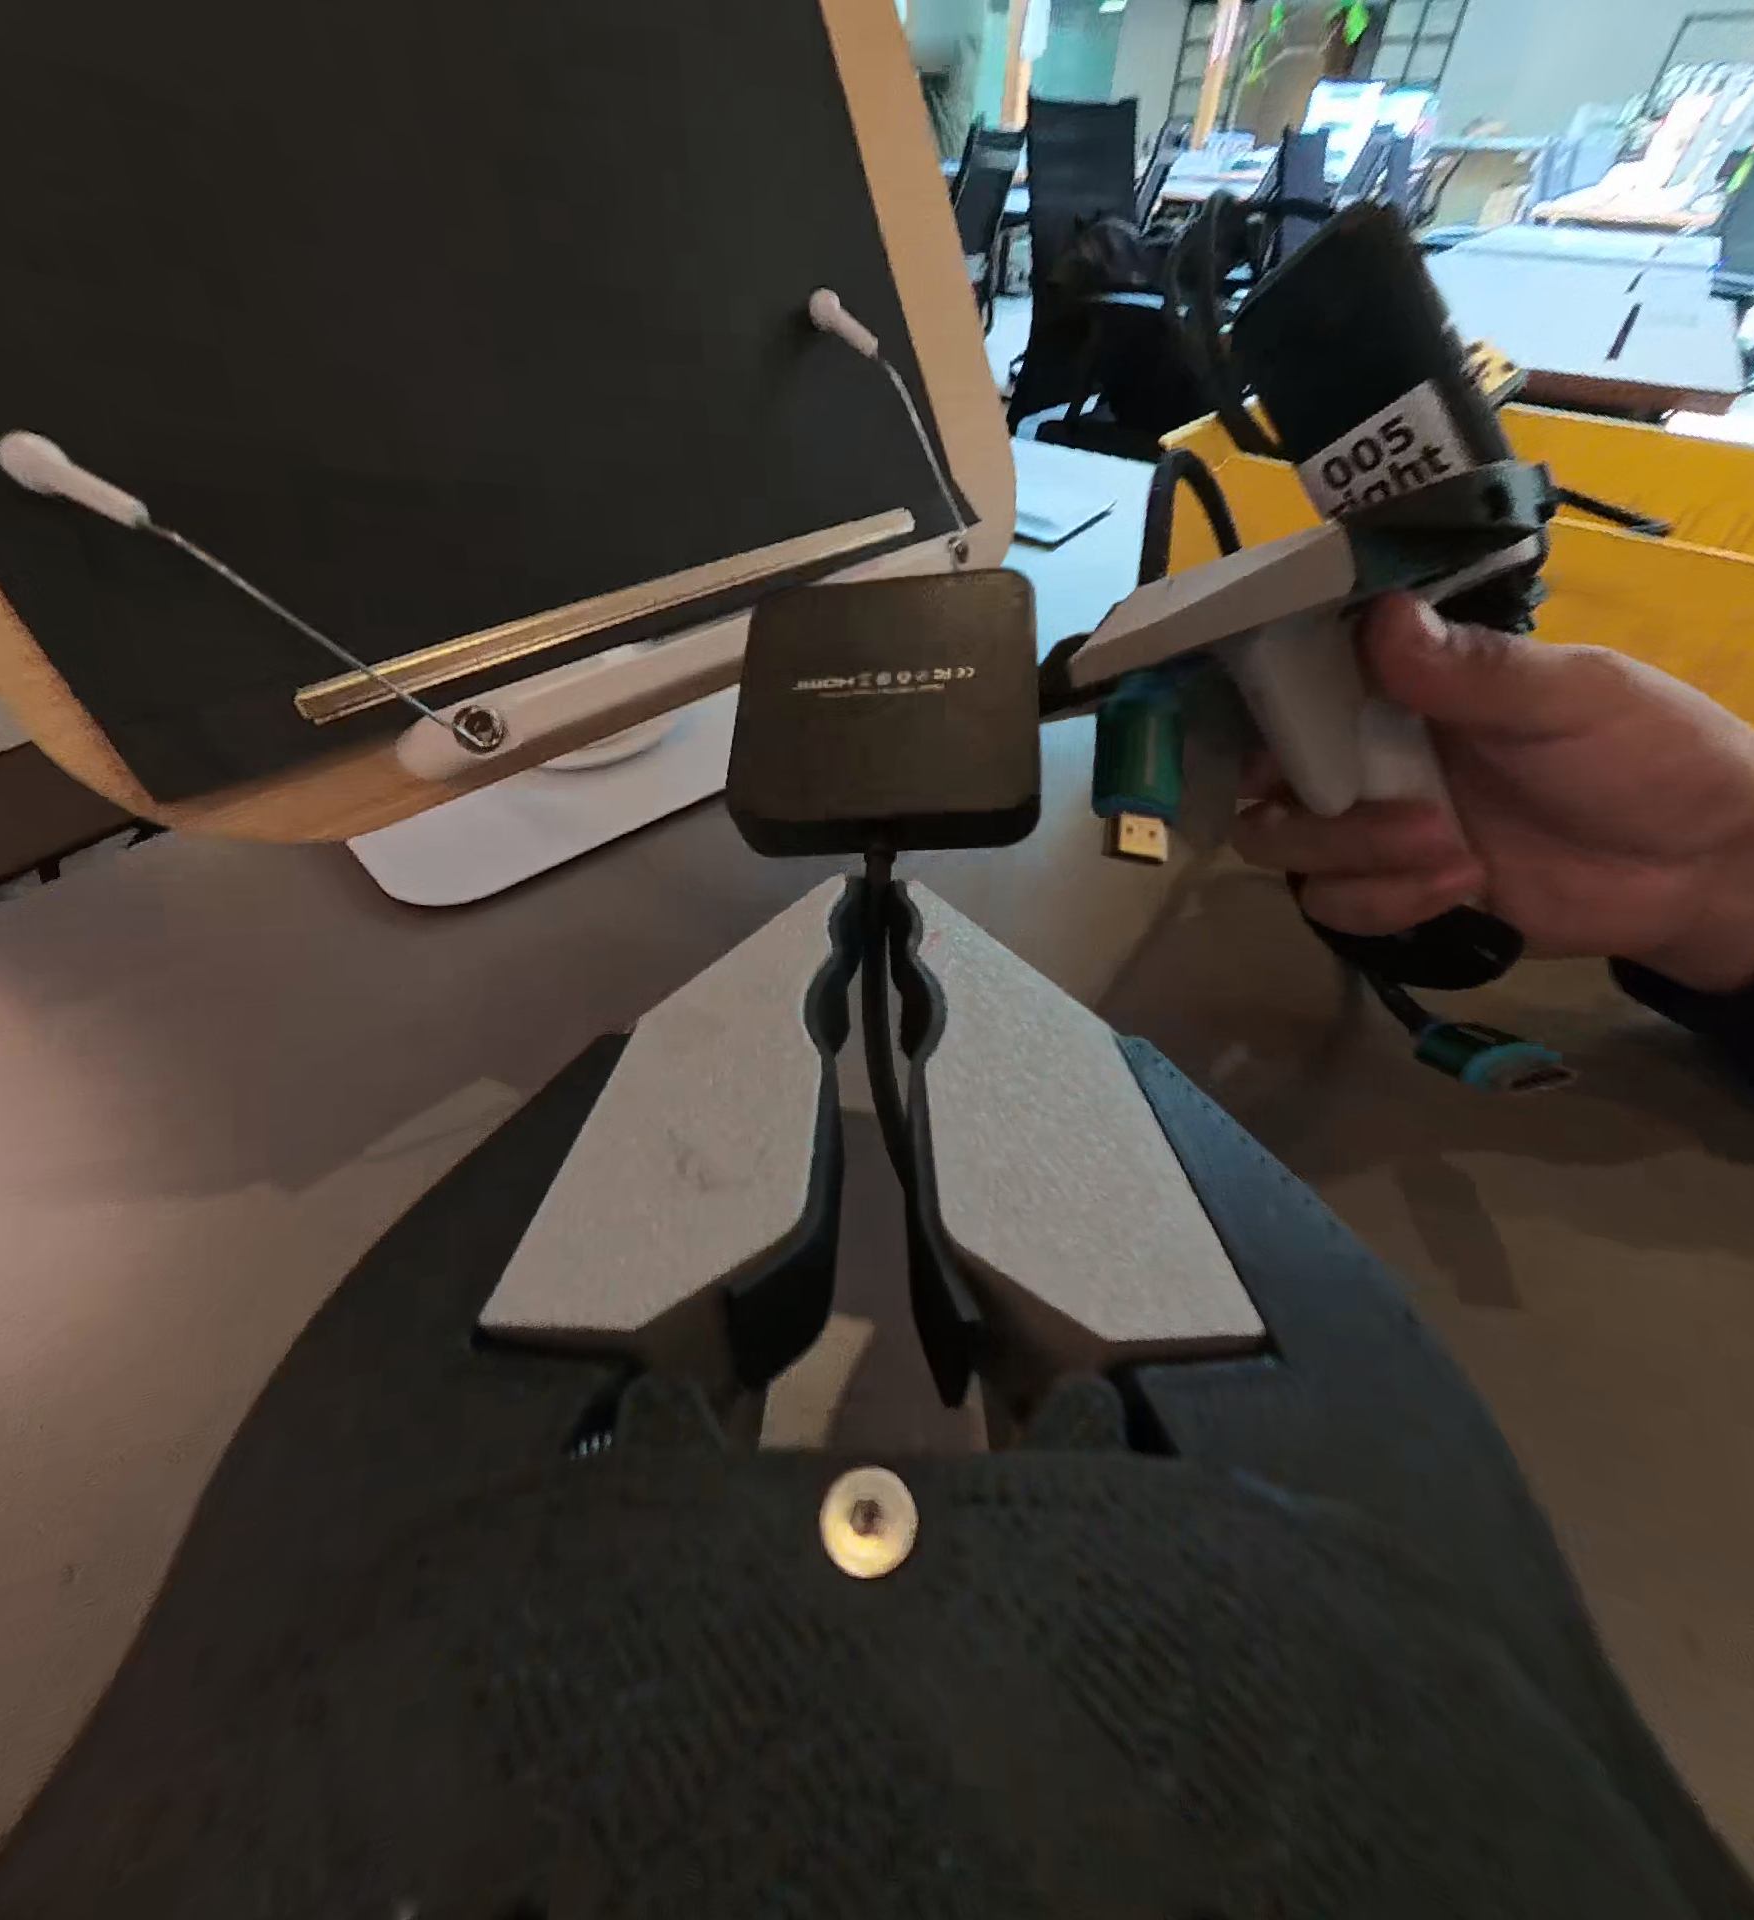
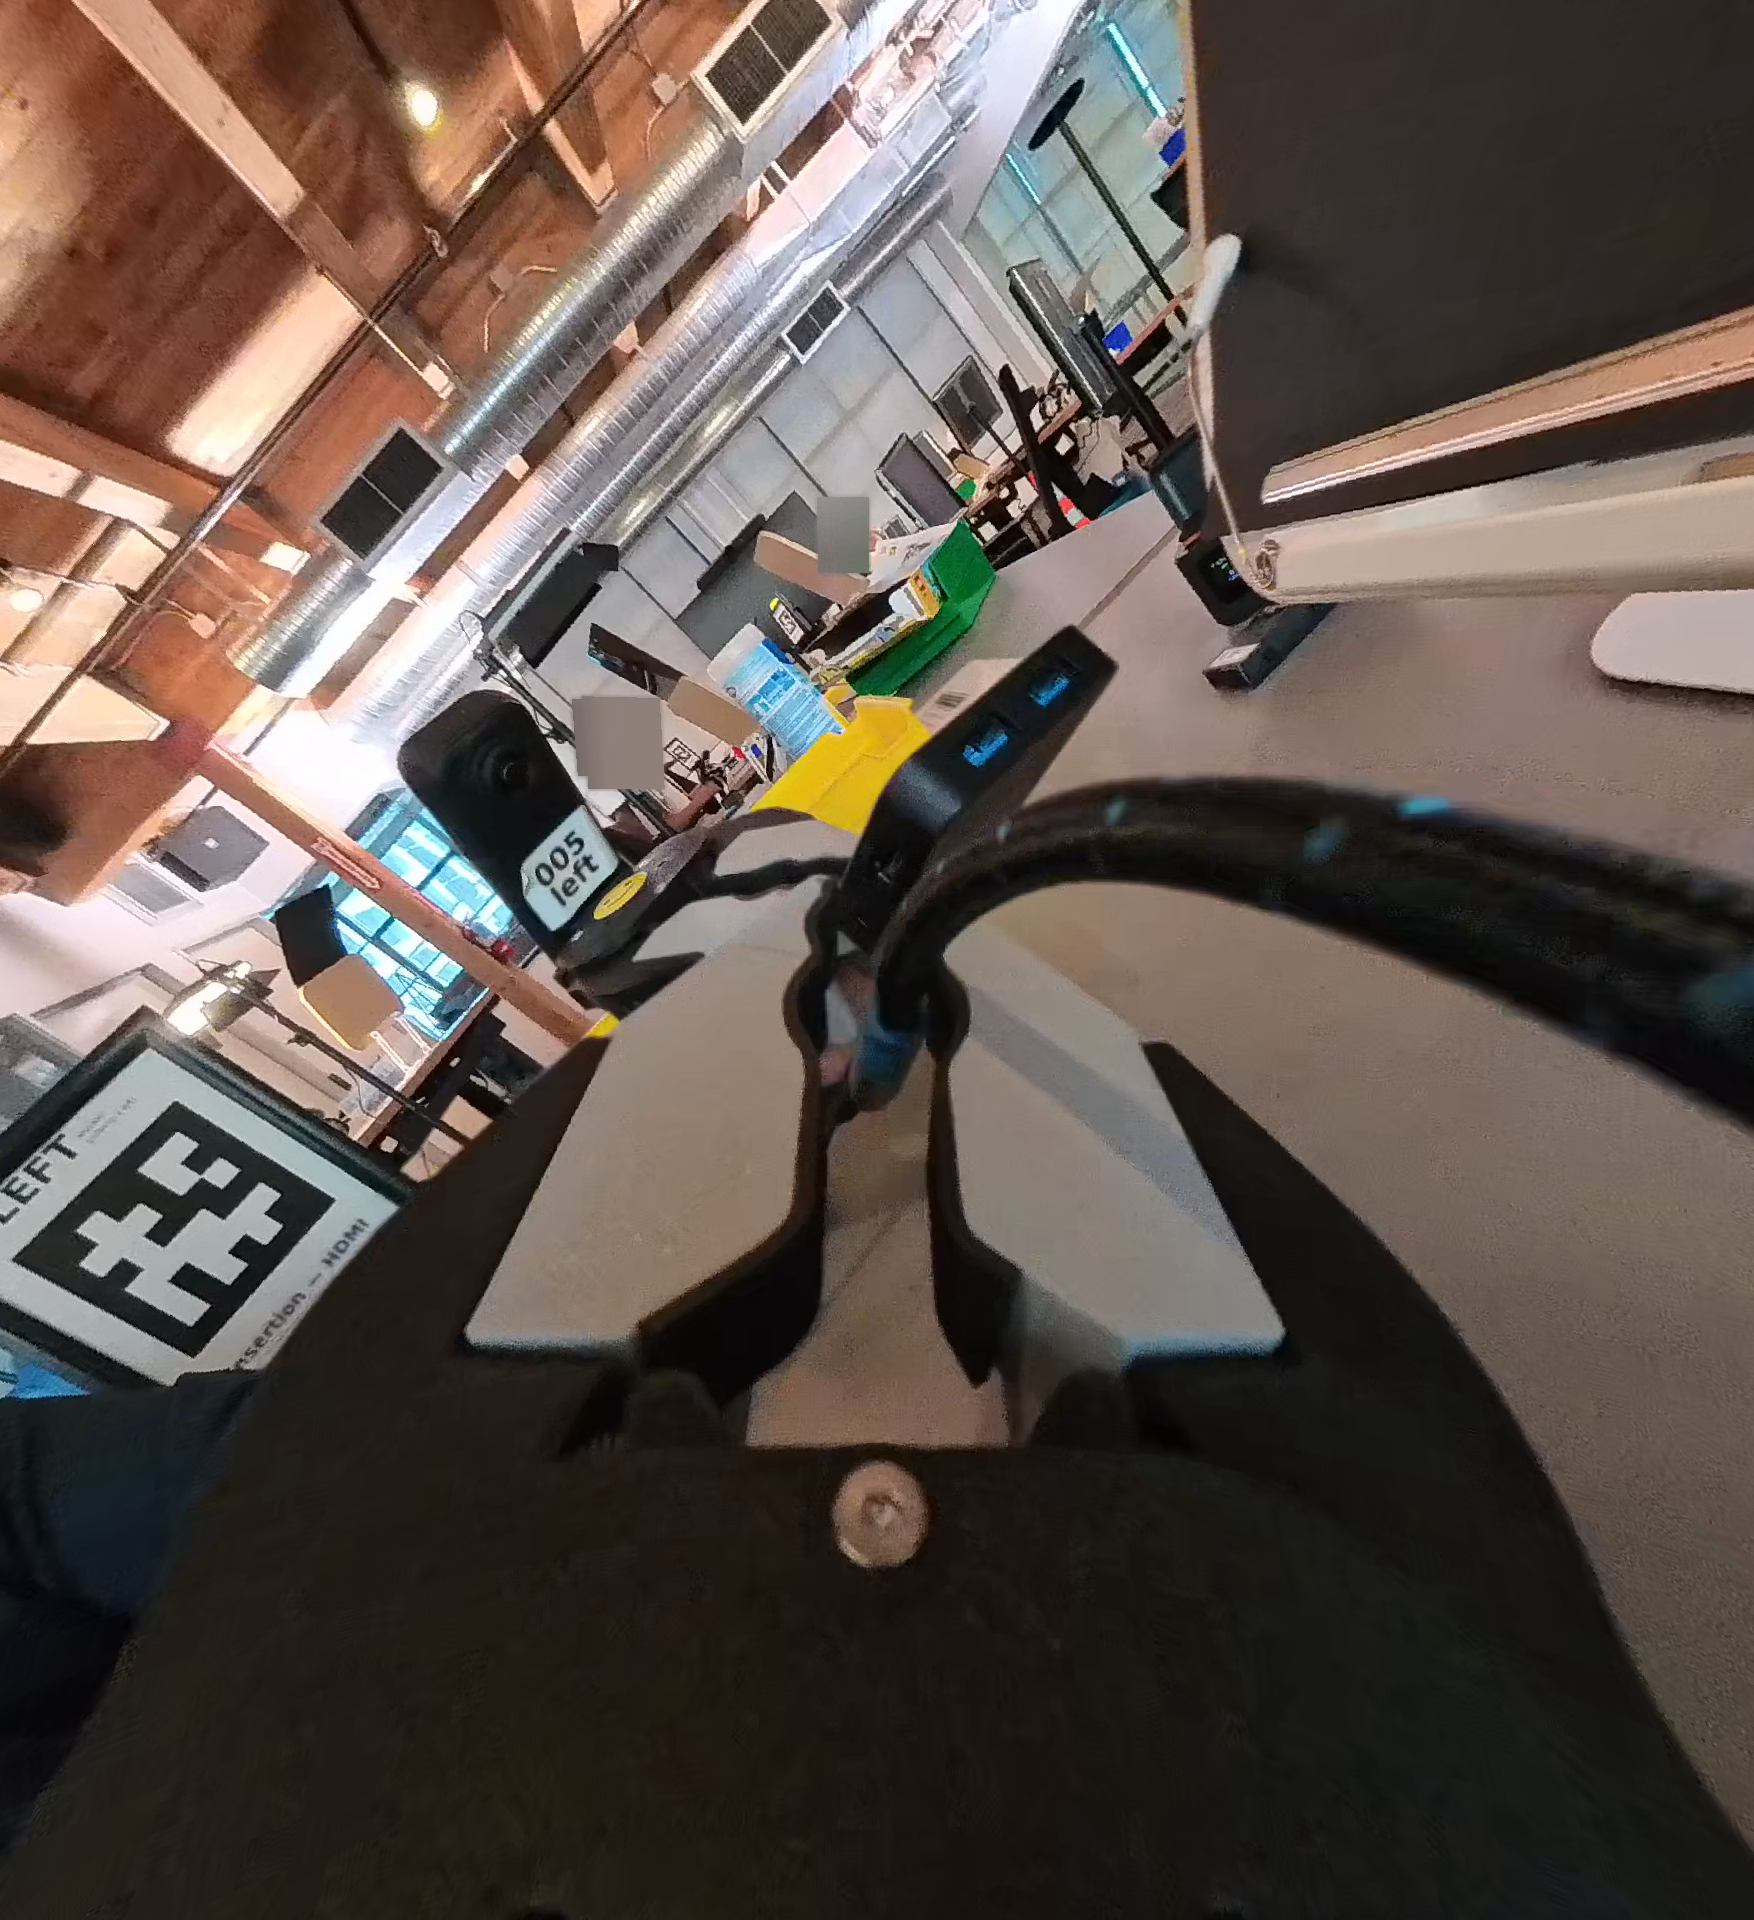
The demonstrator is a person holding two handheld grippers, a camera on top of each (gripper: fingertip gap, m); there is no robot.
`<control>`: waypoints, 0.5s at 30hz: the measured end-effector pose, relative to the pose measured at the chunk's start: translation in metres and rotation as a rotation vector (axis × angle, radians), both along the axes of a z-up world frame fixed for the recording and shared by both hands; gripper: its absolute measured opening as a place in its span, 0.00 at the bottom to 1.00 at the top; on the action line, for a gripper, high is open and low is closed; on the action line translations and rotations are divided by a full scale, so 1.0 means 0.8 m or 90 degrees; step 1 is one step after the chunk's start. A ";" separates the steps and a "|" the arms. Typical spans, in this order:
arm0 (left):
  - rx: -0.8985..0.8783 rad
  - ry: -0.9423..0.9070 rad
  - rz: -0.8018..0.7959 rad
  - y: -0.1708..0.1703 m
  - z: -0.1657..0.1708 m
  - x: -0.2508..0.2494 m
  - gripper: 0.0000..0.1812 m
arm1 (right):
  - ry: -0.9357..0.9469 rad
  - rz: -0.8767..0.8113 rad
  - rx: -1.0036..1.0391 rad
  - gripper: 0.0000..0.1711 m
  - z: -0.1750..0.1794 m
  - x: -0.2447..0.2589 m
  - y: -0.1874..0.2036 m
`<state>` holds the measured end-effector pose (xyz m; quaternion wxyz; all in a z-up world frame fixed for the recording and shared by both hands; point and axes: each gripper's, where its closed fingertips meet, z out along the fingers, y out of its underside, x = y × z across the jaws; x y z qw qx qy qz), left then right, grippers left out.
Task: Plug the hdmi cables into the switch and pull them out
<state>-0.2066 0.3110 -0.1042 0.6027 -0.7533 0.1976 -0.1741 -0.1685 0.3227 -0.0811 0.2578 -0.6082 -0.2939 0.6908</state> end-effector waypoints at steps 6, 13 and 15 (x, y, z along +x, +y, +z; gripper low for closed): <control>0.032 0.049 -0.028 -0.005 0.001 0.017 0.01 | -0.007 -0.009 -0.004 0.09 -0.003 -0.001 0.003; 0.027 0.116 -0.008 -0.003 -0.011 0.021 0.01 | -0.044 -0.013 -0.010 0.08 -0.015 0.001 0.007; 0.061 0.197 0.042 0.002 -0.010 0.009 0.12 | -0.046 -0.017 -0.036 0.08 -0.018 0.003 0.011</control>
